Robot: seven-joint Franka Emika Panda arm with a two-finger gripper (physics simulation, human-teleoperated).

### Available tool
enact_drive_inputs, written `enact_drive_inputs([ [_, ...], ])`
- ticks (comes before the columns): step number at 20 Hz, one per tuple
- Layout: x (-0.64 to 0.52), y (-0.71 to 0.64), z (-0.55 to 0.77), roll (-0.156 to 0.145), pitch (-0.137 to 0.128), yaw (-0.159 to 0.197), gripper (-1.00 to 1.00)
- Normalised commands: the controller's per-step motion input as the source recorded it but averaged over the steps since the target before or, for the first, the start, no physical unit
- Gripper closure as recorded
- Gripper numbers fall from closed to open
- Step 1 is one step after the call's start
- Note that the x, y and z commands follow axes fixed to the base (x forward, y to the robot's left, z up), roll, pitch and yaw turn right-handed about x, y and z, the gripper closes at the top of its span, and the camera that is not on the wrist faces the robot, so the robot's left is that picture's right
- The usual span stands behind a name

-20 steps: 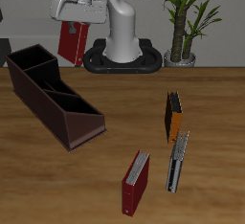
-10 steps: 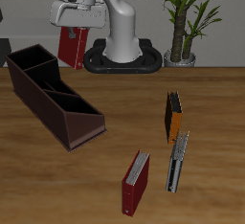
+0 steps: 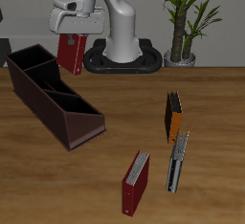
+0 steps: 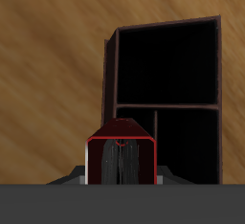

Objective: Place the left red book into the right desk caddy's front compartment

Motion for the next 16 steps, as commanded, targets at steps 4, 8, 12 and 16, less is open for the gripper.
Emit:
enact_drive_inputs([
  [4, -0.01, -0.06, -0.1, -0.015, 0.001, 0.01, 1.0],
  [8, -0.03, -0.1, -0.06, -0.023, -0.001, -0.002, 1.0],
  [12, 0.04, -0.1, -0.15, -0.018, 0.018, -0.005, 1.0],
  [16, 0.01, -0.01, -0.07, -0.003, -0.003, 0.006, 1.0],
])
